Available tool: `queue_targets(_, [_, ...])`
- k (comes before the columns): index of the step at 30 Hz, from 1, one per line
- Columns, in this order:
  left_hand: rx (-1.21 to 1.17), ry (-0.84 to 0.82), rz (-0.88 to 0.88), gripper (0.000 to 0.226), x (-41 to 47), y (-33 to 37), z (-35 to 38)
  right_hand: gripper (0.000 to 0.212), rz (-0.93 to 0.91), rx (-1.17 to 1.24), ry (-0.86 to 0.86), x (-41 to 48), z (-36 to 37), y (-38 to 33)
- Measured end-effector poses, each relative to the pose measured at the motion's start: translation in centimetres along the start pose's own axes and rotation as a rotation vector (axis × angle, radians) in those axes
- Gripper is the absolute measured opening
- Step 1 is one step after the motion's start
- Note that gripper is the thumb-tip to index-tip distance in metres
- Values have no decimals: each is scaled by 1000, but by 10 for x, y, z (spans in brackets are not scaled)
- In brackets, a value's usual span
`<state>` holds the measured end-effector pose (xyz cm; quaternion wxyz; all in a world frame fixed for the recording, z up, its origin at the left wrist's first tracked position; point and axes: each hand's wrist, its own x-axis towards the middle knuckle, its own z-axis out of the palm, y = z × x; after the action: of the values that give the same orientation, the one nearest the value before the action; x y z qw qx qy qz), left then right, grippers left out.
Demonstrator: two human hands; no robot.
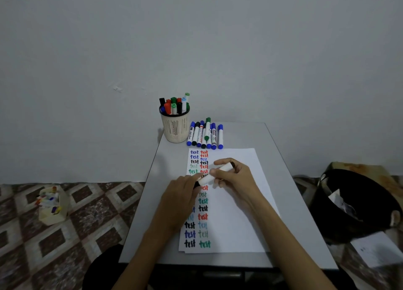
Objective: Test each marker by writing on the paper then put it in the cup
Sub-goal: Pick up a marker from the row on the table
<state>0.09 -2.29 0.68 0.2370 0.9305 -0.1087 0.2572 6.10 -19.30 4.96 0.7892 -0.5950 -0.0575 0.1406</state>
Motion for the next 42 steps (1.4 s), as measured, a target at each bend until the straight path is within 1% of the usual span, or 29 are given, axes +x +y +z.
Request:
queue_targets(2, [-36,-42,12,53,-1,-1,3,20,-4,107,-20,-2,6,9])
queue_targets(3, [-60,-63,5,53,-1,-2,4,20,-6,102,-45,-2,9,13])
queue_targets(4, [-91,-91,-13,48,-1,-3,4,21,-12,71,-73,-3,11,16])
queue_targets(7, [-177,-160,-30,23,1,0,2,22,-50,-1,-111,-3,12,21])
queue_targets(9, [-197,-204,-34,18,2,5,-2,21,-79,15,-128,-2,10,24])
queue_targets(13, [-218,-196,-59,11,1,7,-5,27,-89,13,-173,0,11,27])
queue_targets(16, [-220,-177,-33,9,-1,7,-5,29,-92,13,-189,1,13,28])
queue_targets(18, [-244,-201,-37,12,-2,7,-7,29,-94,19,-207,0,14,28])
queue_targets(20, [-259,-216,-35,27,-2,5,-8,29,-87,7,-224,-1,15,28])
queue_targets(23, [-257,-183,11,53,-4,2,-8,29,-73,30,-281,-2,16,26])
queue_targets(25, [-281,-167,27,59,-6,0,-8,29,-75,68,-329,-2,16,24])
queue_targets(29, [-316,-141,33,51,-6,2,-11,29,-68,91,-372,-3,16,23])
queue_targets(32, [-327,-132,35,35,-7,2,-11,28,-64,90,-397,-2,16,22])
queue_targets(34, [-355,-137,26,28,-7,2,-12,26,-66,108,-408,-2,15,22])
queue_targets(39, [-374,-127,21,36,-8,2,-9,27,-89,94,-418,-2,14,20])
queue_targets(42, [-400,-117,6,34,-9,-1,-8,27,-128,103,-429,-2,15,17])
